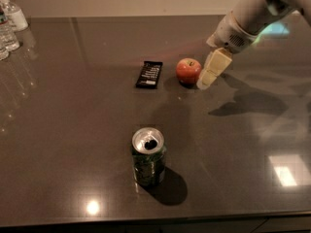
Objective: Move apple near green can
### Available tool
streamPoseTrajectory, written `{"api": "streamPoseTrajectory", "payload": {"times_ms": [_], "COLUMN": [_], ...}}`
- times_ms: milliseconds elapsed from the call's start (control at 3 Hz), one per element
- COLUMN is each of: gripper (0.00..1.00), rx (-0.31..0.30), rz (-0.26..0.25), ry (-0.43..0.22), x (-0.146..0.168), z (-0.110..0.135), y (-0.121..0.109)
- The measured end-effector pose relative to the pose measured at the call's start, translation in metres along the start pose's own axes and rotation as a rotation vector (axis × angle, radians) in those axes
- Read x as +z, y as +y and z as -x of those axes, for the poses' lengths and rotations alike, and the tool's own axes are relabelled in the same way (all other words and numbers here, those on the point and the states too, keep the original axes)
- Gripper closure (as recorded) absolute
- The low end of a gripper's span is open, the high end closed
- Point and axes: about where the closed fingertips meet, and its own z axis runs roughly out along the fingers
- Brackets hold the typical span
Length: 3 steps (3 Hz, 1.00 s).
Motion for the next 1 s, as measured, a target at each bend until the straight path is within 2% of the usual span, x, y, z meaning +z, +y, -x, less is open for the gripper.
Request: {"api": "streamPoseTrajectory", "payload": {"times_ms": [333,1000], "gripper": [0.0,0.0], "rx": [0.013,0.043], "rz": [0.029,0.075], "ry": [-0.018,-0.034], "x": [0.021,0.049], "z": [0.007,0.004], "y": [-0.006,-0.02]}}
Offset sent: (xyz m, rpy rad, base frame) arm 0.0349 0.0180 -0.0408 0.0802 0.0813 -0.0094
